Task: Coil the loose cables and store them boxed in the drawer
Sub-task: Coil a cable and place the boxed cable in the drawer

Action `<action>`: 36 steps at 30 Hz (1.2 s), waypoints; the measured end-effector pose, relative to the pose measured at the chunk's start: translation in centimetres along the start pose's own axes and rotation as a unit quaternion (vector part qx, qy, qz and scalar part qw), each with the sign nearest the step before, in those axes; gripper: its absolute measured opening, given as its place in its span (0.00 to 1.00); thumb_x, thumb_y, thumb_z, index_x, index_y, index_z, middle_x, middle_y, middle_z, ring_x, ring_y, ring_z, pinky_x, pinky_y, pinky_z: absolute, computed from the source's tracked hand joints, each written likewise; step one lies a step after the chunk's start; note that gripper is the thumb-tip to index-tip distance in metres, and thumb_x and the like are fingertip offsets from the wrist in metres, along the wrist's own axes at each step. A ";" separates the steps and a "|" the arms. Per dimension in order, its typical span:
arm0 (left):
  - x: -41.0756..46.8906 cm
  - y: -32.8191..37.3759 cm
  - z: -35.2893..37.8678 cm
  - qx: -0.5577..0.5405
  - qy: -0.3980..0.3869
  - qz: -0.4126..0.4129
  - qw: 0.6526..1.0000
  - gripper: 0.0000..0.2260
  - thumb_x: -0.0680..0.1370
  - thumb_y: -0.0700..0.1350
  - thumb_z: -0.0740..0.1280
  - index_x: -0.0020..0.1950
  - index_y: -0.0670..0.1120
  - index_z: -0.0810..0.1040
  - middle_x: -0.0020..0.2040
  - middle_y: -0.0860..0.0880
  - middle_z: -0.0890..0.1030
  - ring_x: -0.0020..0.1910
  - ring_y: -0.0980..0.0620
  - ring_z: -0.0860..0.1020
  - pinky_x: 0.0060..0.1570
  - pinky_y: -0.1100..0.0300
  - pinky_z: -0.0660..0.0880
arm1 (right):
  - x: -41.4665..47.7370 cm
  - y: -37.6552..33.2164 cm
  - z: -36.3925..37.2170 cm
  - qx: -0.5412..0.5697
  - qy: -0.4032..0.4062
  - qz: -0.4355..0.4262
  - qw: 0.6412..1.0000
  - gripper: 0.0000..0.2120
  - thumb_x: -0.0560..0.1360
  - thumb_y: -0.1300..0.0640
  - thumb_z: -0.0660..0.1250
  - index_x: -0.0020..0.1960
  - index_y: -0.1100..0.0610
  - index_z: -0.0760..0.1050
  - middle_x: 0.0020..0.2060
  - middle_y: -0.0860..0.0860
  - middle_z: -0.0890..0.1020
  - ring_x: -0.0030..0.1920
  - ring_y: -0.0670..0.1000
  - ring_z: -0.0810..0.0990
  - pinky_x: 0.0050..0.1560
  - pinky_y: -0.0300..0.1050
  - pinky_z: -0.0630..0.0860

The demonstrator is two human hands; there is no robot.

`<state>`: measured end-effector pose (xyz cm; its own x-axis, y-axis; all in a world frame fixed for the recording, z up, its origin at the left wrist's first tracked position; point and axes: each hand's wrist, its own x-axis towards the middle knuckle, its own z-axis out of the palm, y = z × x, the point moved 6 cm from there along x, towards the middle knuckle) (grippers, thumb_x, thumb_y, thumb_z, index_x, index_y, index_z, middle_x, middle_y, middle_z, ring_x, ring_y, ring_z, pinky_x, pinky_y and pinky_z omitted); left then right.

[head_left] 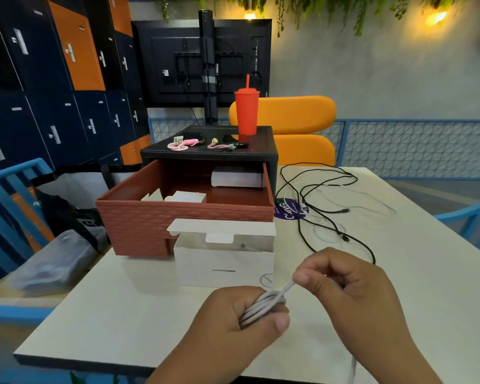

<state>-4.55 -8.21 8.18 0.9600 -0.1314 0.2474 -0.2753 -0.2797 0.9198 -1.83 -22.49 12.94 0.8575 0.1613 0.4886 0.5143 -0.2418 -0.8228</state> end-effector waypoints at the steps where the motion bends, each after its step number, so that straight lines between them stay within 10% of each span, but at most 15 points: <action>1: 0.1 0.0 0.1 0.007 0.002 -0.002 1.000 0.12 0.63 0.62 0.66 0.38 0.56 0.82 0.30 0.56 0.74 0.31 0.59 0.70 0.35 0.66 0.66 | 0.0 -0.2 0.1 0.002 0.007 -0.008 1.000 0.03 0.61 0.50 0.68 0.34 0.43 0.78 0.24 0.37 0.77 0.29 0.37 0.75 0.30 0.25 0.66; 11: -0.1 0.8 -0.6 -0.226 0.045 -0.010 0.973 0.19 0.60 0.65 0.72 0.36 0.50 0.84 0.19 0.56 0.63 0.20 0.58 0.63 0.36 0.63 0.71 | 0.1 0.8 1.2 -0.009 -0.030 -0.058 0.998 0.12 0.65 0.38 0.59 0.38 0.43 0.76 0.25 0.37 0.75 0.29 0.37 0.73 0.30 0.24 0.65; 23: 0.6 -0.9 -2.6 -0.555 0.155 -0.001 0.818 0.22 0.59 0.53 0.79 0.44 0.39 0.83 0.20 0.53 0.63 0.18 0.57 0.65 0.38 0.63 0.79 | -2.3 4.4 4.1 -0.130 -0.155 0.037 0.979 0.13 0.78 0.51 0.60 0.49 0.31 0.73 0.31 0.33 0.76 0.36 0.39 0.75 0.39 0.30 0.70; 29: 0.3 -0.4 -2.5 -0.492 0.176 -0.008 0.853 0.17 0.69 0.40 0.66 0.56 0.35 0.77 0.28 0.46 0.69 0.27 0.51 0.72 0.43 0.60 0.79 | -2.9 2.7 5.3 -0.293 -0.278 0.018 0.915 0.16 0.80 0.47 0.53 0.67 0.44 0.65 0.55 0.45 0.76 0.52 0.48 0.72 0.48 0.40 0.65; 34: 0.6 -0.9 -1.4 -0.296 0.113 -0.037 0.948 0.15 0.71 0.42 0.69 0.57 0.45 0.75 0.32 0.49 0.79 0.39 0.53 0.77 0.49 0.62 0.71 | -3.2 -0.1 5.5 -0.364 -0.262 -0.071 0.891 0.17 0.77 0.43 0.50 0.56 0.48 0.73 0.46 0.44 0.76 0.44 0.48 0.71 0.38 0.41 0.64; 36: 0.6 -1.0 -0.3 -0.193 0.062 -0.049 0.978 0.14 0.70 0.46 0.66 0.55 0.47 0.77 0.36 0.51 0.83 0.41 0.58 0.79 0.47 0.68 0.71 | -3.1 -0.5 5.4 -0.412 -0.221 -0.139 0.873 0.16 0.68 0.43 0.54 0.37 0.47 0.78 0.33 0.41 0.79 0.30 0.41 0.76 0.26 0.36 0.61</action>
<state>-3.70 -7.70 7.55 0.9862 0.0020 0.1657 -0.1651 0.0976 0.9814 -4.84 -17.73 10.24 0.7028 0.6319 0.3268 0.6929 -0.7121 -0.1132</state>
